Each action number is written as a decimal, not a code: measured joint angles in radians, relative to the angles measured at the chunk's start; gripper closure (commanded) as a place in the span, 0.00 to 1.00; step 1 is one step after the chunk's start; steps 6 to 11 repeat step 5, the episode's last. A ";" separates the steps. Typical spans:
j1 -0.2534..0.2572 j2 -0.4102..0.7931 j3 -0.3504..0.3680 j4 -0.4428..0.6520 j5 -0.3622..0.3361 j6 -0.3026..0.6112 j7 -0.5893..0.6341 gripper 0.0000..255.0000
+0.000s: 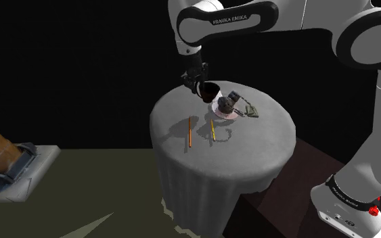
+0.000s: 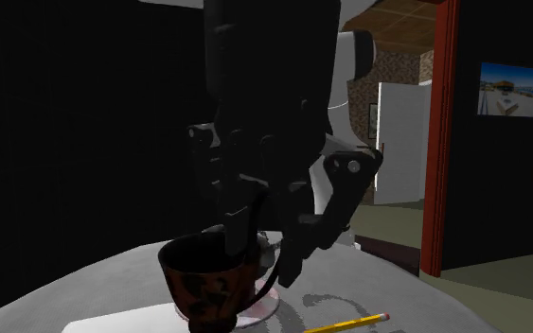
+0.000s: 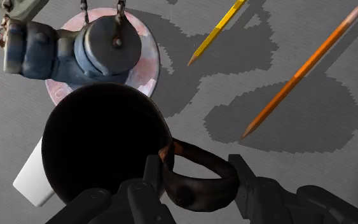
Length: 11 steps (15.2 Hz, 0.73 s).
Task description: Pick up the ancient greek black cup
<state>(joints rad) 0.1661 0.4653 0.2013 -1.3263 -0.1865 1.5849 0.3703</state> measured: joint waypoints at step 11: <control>0.004 -0.002 0.001 0.059 0.001 -0.060 -0.006 1.00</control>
